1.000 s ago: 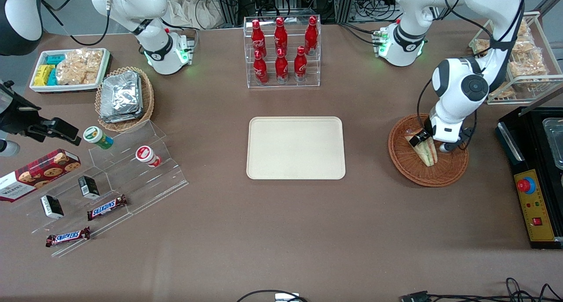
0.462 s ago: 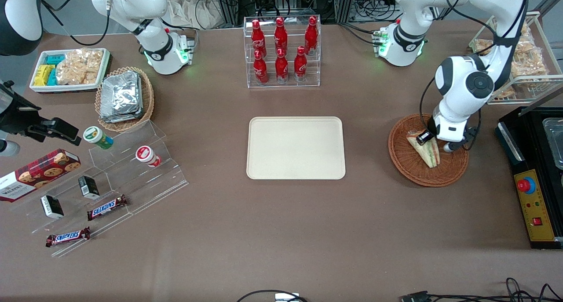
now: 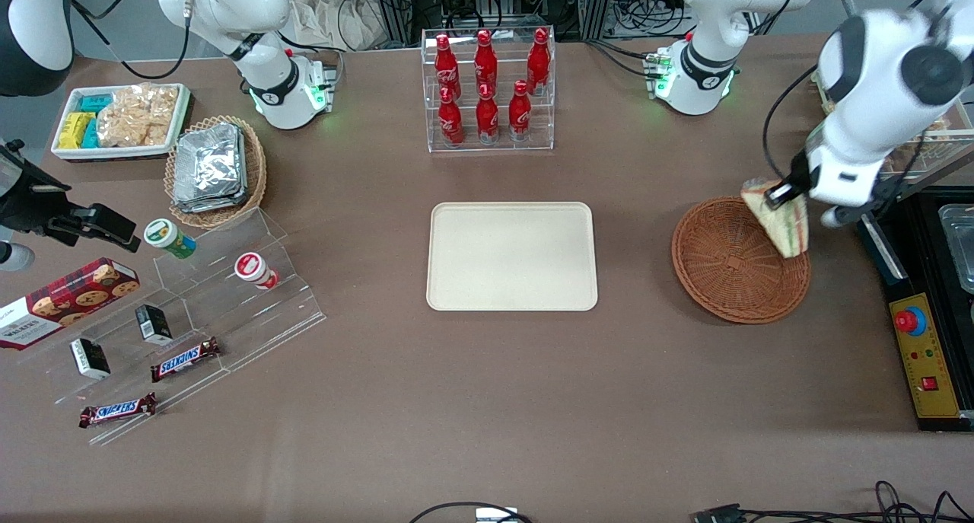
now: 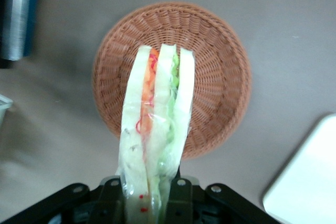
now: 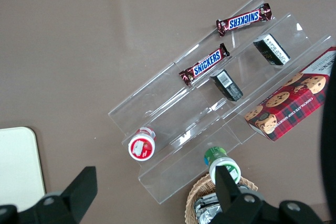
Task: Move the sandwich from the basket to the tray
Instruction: 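Lift the sandwich out of the basket and carry it over the white tray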
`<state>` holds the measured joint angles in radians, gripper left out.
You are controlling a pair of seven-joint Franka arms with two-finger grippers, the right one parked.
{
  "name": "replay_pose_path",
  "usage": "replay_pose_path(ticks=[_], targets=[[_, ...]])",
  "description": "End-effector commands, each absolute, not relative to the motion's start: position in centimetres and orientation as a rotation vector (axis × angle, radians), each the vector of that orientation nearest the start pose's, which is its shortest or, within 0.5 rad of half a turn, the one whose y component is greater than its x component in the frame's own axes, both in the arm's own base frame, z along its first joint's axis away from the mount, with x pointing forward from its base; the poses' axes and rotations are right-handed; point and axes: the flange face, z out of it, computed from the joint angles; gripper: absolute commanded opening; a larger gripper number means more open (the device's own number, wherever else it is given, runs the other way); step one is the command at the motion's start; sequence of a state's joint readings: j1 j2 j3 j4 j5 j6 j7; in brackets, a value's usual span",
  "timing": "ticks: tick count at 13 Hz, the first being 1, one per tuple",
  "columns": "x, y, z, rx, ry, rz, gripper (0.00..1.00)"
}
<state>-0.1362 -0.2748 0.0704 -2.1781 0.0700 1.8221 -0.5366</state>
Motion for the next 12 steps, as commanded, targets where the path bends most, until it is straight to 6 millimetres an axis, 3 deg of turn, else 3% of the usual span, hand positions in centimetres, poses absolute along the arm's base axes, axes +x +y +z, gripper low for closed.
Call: replay_pose_path(ticks=[1, 2, 4, 6, 8, 9, 10, 12], targets=[[47.8, -5.5, 59.0, -3.024, -0.449, 0.095, 0.01], [48.2, -6.9, 60.9, -3.028, -0.364, 0.099, 0.0], [48.4, -13.3, 62.9, -3.024, -0.205, 0.105, 0.01], [46.6, -22.4, 61.7, -3.005, -0.183, 0.149, 0.0], [43.6, -31.2, 58.9, -2.996, -0.154, 0.188, 0.0], [42.8, -34.6, 58.0, -3.008, -0.135, 0.184, 0.0], [42.7, -36.6, 56.8, -3.025, -0.076, 0.194, 0.0], [42.5, -38.2, 54.1, -3.036, -0.035, 0.22, 0.0]])
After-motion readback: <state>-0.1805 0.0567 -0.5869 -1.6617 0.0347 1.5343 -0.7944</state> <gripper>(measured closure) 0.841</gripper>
